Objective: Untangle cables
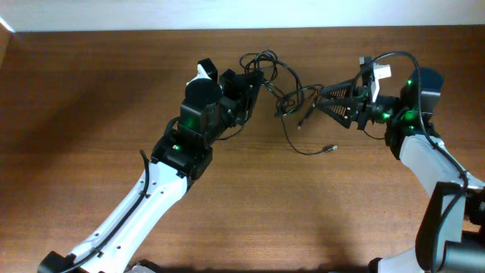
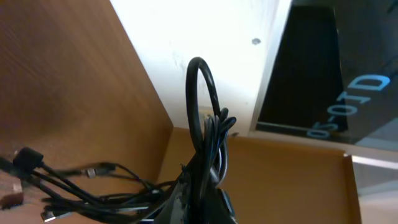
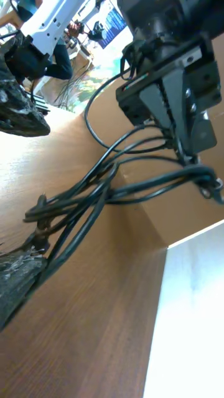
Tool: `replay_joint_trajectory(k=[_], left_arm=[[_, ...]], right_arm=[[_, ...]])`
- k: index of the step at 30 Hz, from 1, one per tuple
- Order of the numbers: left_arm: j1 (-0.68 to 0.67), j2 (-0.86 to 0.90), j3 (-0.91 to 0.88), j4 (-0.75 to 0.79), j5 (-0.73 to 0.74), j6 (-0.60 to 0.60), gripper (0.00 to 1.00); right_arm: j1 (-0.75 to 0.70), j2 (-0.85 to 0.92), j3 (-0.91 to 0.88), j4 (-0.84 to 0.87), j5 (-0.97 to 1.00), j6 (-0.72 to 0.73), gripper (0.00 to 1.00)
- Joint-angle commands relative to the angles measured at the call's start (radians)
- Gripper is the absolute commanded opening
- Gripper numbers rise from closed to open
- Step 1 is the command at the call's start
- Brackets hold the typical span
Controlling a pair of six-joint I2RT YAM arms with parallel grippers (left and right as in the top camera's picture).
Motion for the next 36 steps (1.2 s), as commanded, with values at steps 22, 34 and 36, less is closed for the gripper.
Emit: replay_joint_trajectory(k=[22,34,36], left_arm=[[-0.088,-0.003,0.009,-0.088,-0.135,-0.001,0.00],[-0.088,-0.003,0.009,-0.565,-0.152,0.063,0.00],[-0.088,-0.003,0.009,-0.545,-0.152,0.063,0.00]], right_arm=[[0.005,0.011,0.001,0.009,-0.075,0.030,0.04],[0.005,0.010,0.001,0.655,-0.075,0.313,0.04],[0.004,0.010,0.001,0.635,-0.075,0.313,0.26]])
